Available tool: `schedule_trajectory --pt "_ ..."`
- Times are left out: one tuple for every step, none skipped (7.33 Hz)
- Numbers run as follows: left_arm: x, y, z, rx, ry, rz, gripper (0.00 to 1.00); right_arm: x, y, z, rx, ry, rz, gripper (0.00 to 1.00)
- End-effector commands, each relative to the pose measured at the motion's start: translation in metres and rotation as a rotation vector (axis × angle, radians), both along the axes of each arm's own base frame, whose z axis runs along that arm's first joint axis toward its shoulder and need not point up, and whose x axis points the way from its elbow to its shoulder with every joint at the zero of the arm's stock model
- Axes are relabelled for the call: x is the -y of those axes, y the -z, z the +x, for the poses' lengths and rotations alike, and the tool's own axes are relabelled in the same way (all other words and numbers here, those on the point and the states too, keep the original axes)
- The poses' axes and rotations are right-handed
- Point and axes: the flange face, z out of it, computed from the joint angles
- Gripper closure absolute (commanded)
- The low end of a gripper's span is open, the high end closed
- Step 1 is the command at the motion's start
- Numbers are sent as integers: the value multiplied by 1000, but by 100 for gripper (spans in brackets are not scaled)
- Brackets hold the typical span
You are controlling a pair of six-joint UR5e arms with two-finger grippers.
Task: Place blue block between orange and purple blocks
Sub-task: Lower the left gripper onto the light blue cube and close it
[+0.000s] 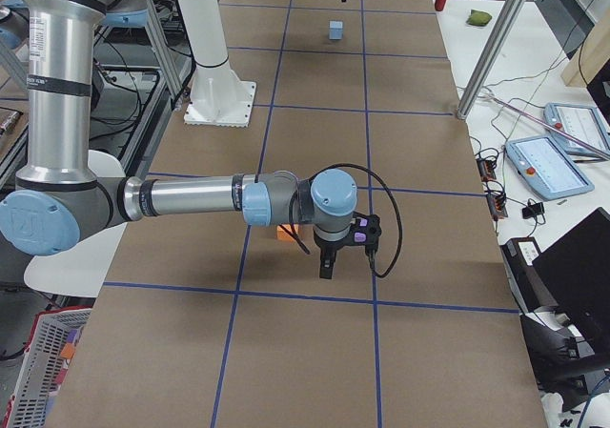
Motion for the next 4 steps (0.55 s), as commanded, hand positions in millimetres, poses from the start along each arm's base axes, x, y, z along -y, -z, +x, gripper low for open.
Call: schedule_trajectory --pt "-15 -15 49 36 -26 13 0 1 -1 -2 -6 5 -2 0" --pt "-12 -23 56 47 -35 2 0 1 -1 -3 -7 7 -1 0" --pt "-14 -24 63 49 -49 3 0 2 0 -3 -7 7 1 0" --pt "-16 -29 67 57 -67 3 0 3 1 -3 -7 7 2 0"
